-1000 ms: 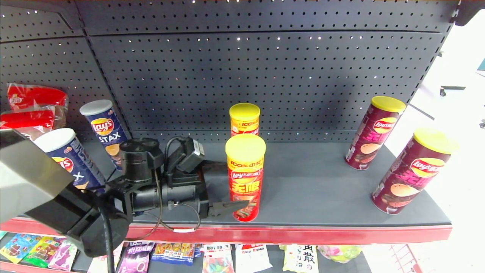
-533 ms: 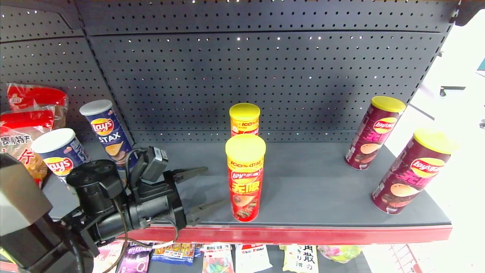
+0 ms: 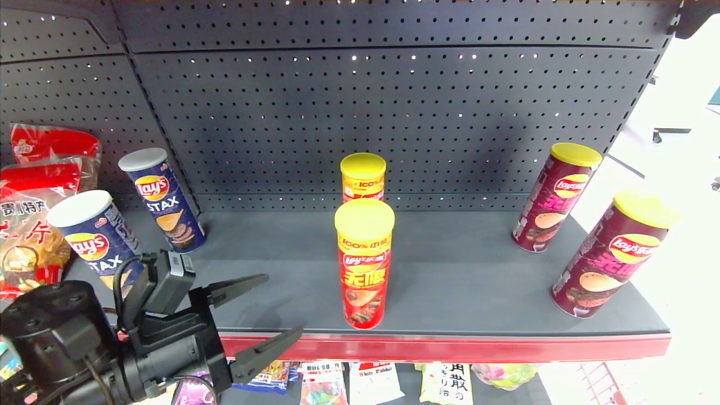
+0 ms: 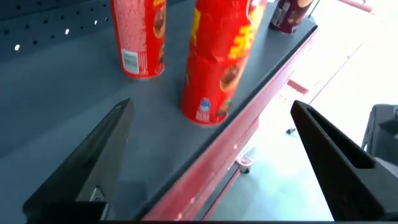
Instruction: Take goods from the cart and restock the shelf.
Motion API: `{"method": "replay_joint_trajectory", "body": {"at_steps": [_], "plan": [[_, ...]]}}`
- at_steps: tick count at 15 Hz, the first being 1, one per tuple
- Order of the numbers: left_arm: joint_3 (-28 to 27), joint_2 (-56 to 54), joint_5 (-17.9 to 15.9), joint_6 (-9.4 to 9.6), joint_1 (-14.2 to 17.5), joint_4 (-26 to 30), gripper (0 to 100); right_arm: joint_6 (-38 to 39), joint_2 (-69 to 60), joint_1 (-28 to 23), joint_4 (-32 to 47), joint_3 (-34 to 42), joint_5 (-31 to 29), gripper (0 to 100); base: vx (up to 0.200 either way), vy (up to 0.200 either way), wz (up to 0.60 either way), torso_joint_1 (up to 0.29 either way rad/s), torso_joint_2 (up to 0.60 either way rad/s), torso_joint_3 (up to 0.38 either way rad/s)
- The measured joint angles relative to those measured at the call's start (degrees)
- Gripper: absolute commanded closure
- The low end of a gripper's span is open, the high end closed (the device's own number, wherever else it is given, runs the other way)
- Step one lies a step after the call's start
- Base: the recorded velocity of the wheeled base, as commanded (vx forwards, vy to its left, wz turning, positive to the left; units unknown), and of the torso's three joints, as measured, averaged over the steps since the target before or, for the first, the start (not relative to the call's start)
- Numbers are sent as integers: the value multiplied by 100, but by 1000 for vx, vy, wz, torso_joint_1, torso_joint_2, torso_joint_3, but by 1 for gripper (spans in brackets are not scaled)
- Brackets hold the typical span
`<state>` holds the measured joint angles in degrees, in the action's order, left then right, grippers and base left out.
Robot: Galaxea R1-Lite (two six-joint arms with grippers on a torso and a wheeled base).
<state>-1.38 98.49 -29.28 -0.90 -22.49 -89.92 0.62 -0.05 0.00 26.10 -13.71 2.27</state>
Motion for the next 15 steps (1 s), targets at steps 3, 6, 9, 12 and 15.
{"method": "replay_joint_trajectory", "body": {"at_steps": [3, 6, 9, 12, 15], "plan": [[-22, -169, 517, 46, 0, 0, 0, -9, 0, 0, 1, 0, 0, 0, 0, 0, 0, 0, 0, 0], [-534, -229, 840, 41, 0, 277, 0, -40, 0, 0, 1, 0, 5, 0, 0, 0, 0, 0, 0, 0], [-1130, -169, 980, 24, -22, 562, 0, -46, 0, 0, 1, 0, 0, 0, 0, 0, 0, 0, 0, 0], [-1279, -113, 1196, 28, -22, 969, 0, -40, 0, 0, 0, 0, 2, 0, 0, 0, 0, 0, 0, 0], [-1308, -382, 1609, 59, -11, 2239, 0, -65, 0, 0, -7, 0, 79, 0, 0, 0, 0, 0, 0, 0]]}}
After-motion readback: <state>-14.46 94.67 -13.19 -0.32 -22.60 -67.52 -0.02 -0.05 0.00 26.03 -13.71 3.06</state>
